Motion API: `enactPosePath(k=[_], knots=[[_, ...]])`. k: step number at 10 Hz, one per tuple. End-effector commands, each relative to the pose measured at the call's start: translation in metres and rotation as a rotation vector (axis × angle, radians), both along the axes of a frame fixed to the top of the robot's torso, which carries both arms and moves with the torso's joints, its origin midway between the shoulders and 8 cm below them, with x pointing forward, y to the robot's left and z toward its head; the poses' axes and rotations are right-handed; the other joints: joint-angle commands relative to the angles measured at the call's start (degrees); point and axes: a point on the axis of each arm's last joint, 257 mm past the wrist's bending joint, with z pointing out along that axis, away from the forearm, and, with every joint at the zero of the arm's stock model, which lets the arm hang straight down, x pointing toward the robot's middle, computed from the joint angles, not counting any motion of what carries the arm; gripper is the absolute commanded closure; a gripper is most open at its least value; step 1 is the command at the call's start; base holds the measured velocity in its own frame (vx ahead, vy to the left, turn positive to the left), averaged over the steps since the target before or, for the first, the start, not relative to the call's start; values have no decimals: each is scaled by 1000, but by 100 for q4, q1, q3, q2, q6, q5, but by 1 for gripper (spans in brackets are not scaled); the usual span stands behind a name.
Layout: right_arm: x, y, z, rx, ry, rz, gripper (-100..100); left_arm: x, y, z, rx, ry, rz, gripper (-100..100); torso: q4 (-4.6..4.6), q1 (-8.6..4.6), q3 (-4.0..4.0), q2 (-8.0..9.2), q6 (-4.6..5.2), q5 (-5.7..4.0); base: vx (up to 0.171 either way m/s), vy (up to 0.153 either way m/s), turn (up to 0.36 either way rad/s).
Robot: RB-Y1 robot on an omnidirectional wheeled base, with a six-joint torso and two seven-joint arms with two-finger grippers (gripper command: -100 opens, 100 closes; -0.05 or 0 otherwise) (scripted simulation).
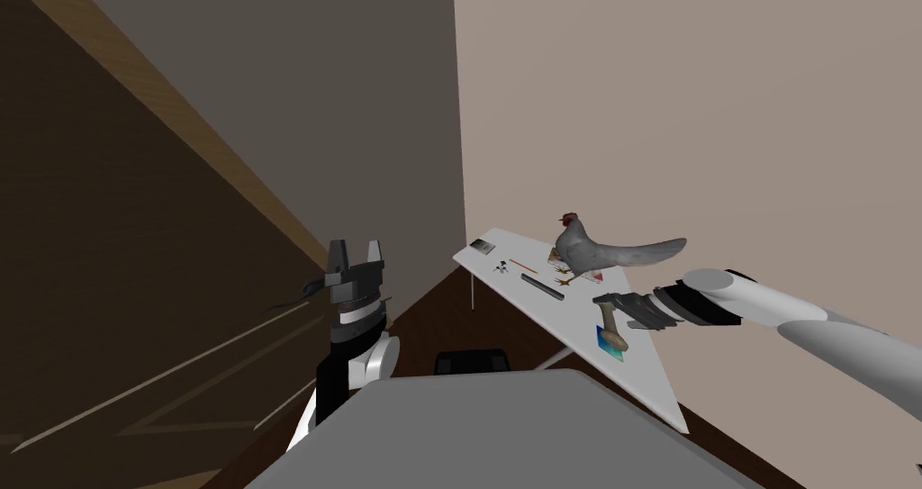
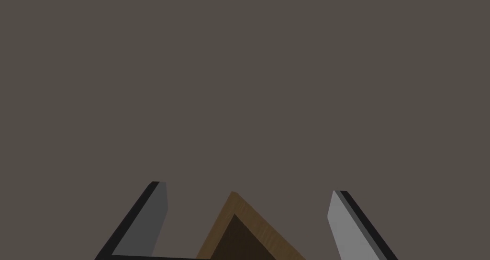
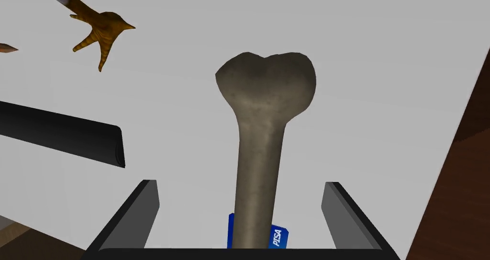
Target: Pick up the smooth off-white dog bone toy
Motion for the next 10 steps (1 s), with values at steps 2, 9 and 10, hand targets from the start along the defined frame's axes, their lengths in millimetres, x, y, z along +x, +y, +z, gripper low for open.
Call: enactPosePath(k=[2,9,10], knots=[[-4,-10,-10,1,-1,-54,-100,0,0,0,0,0,0,0,3,-2,10,19,-9,-1,-84,-12,284],[-11,-22,-23,2,1,-127,100,0,0,0,0,0,0,0,5,-3,9,13,0,0,-65,-9,112],[-11,-21,-23,2,1,-128,100,0,0,0,0,0,0,0,3,1,5,6,-3,1,0,0,0]])
